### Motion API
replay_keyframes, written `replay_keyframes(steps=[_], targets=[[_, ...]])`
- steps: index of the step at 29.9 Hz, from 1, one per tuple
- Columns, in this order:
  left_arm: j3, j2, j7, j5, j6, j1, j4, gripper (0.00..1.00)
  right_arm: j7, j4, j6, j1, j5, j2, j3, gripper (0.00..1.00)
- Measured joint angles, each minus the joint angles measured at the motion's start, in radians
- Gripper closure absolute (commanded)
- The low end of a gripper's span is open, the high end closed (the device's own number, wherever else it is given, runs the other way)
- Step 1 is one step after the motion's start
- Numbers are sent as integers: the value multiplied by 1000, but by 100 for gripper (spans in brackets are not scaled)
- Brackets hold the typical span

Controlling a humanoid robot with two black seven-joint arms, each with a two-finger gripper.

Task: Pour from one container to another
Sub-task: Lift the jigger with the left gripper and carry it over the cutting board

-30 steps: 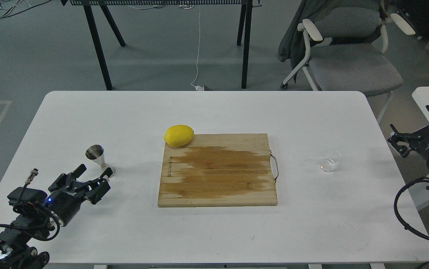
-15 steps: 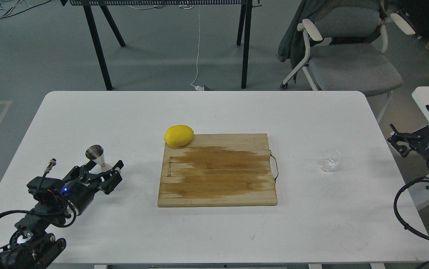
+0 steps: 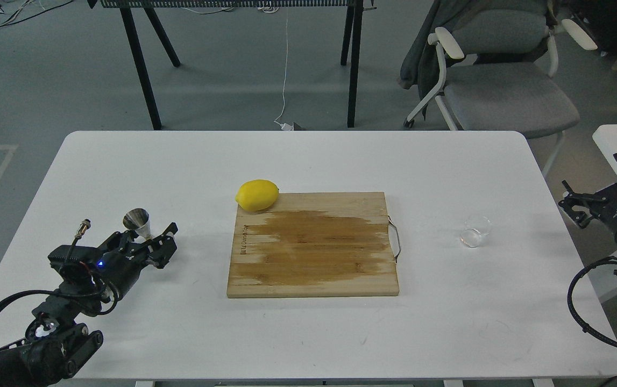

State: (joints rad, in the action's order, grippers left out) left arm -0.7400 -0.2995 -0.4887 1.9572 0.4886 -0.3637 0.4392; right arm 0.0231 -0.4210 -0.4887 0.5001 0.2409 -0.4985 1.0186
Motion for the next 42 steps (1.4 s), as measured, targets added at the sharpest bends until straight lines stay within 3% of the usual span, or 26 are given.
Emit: replay_keyframes(steps=[3,7,16,25,30,35,42], targets=[[2,0,0,-1,0,-2,-10,82,0,0,0,0,0,2,0,0],[4,-1,0,-1,0,-4,-11,93,0,-1,0,0,0,3,0,0],[3,-19,0,-2,0,-42,20,93,0,0,0,0,0,3,0,0],[0,-92,0,-9,0,-345,226,94,0,1,0,-1,0,5,0,0],[47,60,0,-9,0,-409,345,94,0,1,0,-1,0,6,0,0],[179,267,-1,-1,0,-388,364,94,0,8,0,-7,0,6,0,0],[281,298,0,22,0,-278,319,94,0,17,0,-11,0,6,0,0]])
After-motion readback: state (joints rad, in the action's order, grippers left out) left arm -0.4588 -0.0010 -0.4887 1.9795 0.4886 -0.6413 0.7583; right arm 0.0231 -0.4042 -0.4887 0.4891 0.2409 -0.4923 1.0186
